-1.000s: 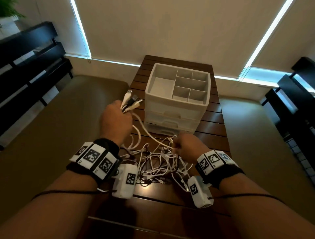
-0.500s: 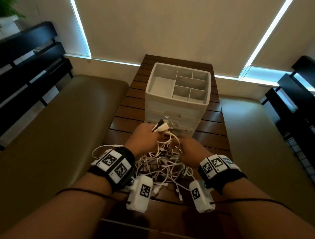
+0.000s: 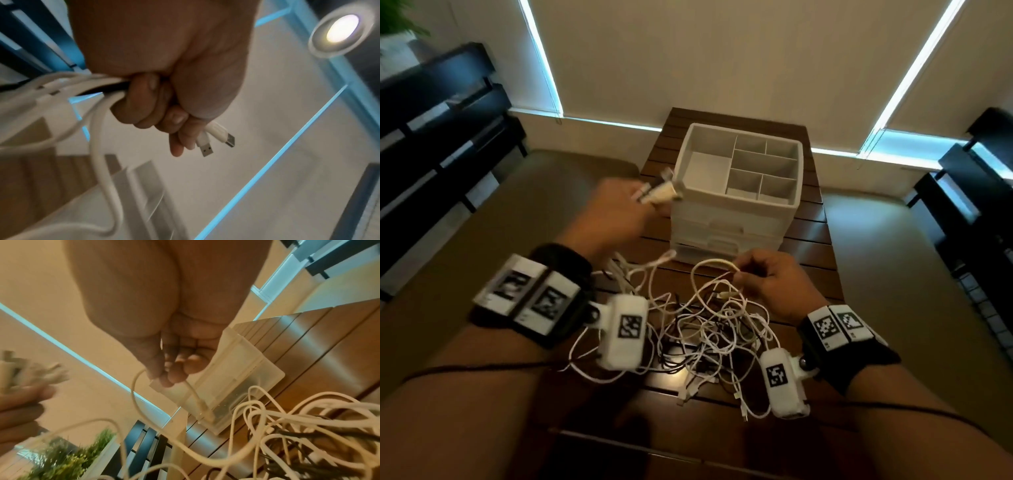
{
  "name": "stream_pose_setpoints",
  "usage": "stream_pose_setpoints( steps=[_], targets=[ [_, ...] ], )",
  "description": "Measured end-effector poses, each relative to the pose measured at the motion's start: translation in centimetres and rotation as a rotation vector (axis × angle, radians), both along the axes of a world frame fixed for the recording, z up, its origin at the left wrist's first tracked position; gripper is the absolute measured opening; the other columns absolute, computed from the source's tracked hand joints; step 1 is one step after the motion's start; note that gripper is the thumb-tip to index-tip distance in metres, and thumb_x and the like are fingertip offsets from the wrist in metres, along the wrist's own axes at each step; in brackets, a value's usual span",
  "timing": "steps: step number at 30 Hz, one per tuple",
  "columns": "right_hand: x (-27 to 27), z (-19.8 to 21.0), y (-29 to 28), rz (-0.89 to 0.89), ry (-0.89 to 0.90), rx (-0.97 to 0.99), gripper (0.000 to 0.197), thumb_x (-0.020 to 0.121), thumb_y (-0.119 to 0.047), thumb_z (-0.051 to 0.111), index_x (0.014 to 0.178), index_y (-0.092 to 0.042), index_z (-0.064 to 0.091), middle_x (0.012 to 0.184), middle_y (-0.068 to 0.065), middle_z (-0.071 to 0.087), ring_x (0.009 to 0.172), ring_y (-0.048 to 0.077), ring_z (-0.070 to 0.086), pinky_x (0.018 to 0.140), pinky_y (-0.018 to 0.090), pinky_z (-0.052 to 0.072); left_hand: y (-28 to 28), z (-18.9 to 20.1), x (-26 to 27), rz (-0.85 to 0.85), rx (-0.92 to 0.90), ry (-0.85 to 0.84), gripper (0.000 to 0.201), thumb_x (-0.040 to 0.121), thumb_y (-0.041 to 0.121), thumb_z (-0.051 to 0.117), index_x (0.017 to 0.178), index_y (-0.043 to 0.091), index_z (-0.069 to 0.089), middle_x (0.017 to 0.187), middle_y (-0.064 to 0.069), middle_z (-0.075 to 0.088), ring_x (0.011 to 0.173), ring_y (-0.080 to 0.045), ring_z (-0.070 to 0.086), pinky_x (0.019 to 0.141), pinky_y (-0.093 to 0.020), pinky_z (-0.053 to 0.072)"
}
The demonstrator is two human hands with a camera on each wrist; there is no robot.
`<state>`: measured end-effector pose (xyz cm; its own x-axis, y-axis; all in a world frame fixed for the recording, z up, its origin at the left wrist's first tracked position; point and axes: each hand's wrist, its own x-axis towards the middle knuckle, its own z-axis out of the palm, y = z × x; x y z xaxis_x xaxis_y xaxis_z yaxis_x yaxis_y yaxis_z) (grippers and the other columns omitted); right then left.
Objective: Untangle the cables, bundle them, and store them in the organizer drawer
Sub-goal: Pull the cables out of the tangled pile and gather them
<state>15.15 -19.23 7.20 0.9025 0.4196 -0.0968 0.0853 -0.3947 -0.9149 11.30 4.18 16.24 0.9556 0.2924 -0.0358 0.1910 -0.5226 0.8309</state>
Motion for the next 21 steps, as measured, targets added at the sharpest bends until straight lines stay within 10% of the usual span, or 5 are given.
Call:
stream_pose_setpoints(
  steps=[8,11,14,19,21],
  targets=[
    [-2.9,0.5,1.2,0.559,0.051,-0.577,0.021,0.082,-0.016,0.071,0.1,-0.028,0.071,0.09,-0.013,0.067,0.081,0.0,0.063,0.071,0.022,0.055,3.4,6.8,-0.7,-0.013,-0.353,-0.192,0.018,0.093,0.019,0.056,0.077,0.017,0.062,0.043,0.009,0.033,0.036,-0.007,0.025,0.035,-0.016,0.022],
    [-2.6,2.8,3.0,0.142,-0.09,-0.139,0.059,0.069,-0.025,0.084,0.12,-0.032,0.055,0.117,-0.011,0.059,0.106,-0.001,0.056,0.093,0.034,0.053,1.2,5.2,-0.9,-0.087,-0.393,-0.133,0.018,0.093,0.015,0.056,0.076,0.017,0.061,0.044,0.008,0.031,0.034,-0.005,0.024,0.035,-0.013,0.021],
    [-2.7,5.4,6.3,0.19,-0.106,0.183,0.105,0.057,-0.025,0.091,0.141,-0.035,0.03,0.13,-0.019,0.048,0.113,-0.016,0.047,0.089,0.007,0.043,-1.5,3.6,-1.3,-0.157,-0.528,-0.087,0.019,0.097,0.018,0.053,0.079,0.016,0.059,0.042,0.011,0.035,0.034,-0.002,0.028,0.035,-0.013,0.022],
    [-3.2,3.6,11.0,0.29,-0.263,0.029,0.016,0.074,-0.031,0.076,0.086,-0.025,0.066,0.085,0.0,0.071,0.074,-0.001,0.06,0.075,0.023,0.05,-2.8,4.6,-1.6,-0.229,-0.657,-0.166,0.026,0.096,0.03,0.055,0.075,0.016,0.058,0.053,0.004,0.032,0.041,-0.006,0.022,0.035,-0.018,0.02],
    [-2.3,1.3,10.3,0.37,-0.211,-0.28,0.026,0.075,-0.049,0.069,0.091,-0.029,0.066,0.092,0.002,0.071,0.084,0.011,0.065,0.082,0.037,0.054,-1.4,5.5,-1.6,-0.216,-0.569,-0.233,0.026,0.098,0.03,0.052,0.077,0.015,0.056,0.048,0.008,0.032,0.039,-0.004,0.023,0.036,-0.017,0.022]
  ],
)
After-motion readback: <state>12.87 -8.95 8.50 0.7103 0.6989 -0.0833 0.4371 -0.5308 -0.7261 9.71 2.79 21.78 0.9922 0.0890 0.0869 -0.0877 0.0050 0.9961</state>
